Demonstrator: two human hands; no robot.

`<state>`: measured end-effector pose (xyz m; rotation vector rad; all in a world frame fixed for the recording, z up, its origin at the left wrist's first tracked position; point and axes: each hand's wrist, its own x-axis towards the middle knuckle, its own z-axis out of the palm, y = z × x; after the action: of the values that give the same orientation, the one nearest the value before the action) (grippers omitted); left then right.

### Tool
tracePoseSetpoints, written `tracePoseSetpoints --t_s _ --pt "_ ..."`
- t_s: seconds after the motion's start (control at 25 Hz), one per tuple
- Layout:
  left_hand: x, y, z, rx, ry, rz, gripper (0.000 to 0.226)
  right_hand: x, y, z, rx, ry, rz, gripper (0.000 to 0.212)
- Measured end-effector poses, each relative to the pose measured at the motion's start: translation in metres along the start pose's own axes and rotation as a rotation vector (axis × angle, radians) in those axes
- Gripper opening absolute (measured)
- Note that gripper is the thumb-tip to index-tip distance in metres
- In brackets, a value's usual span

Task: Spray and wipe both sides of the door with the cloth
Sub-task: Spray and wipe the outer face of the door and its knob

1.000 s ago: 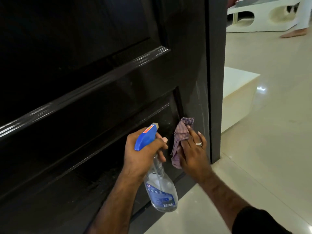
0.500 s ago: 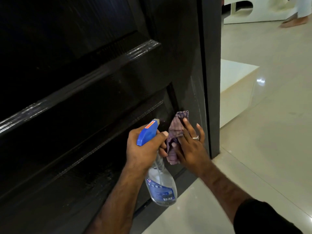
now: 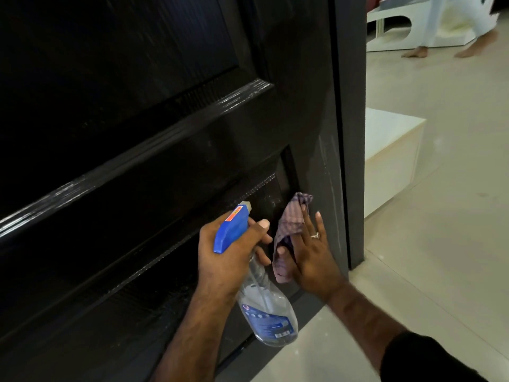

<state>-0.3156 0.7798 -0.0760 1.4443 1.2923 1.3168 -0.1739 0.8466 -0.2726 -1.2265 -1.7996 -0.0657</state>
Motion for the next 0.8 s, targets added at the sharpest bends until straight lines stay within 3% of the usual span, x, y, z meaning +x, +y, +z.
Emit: tracePoseSetpoints --t_s 0.2,0.4,0.56,0.68,0.8 --pt "0.000 -0.002 0.002 0.008 -0.022 0.006 0.023 0.085 -0.036 -0.031 0.061 0.233 -0.026 0.069" --pt "0.009 -0.006 0.011 -0.023 -0.027 0.007 0.023 0.040 0.003 -0.009 -0.034 0.123 -0.054 0.071" --pt "0.013 -0.010 0.023 -0.015 -0.039 -0.012 0.024 0.045 0.022 0.002 -0.091 0.142 0.075 0.074" --pt "0.022 0.002 0.029 -0.014 -0.060 0.015 0.025 0.148 0.015 -0.040 0.024 0.422 0.196 0.067" --pt "0.038 0.011 0.034 -0.008 -0.063 0.067 0.022 0.217 0.009 -0.081 0.092 0.593 0.136 0.067"
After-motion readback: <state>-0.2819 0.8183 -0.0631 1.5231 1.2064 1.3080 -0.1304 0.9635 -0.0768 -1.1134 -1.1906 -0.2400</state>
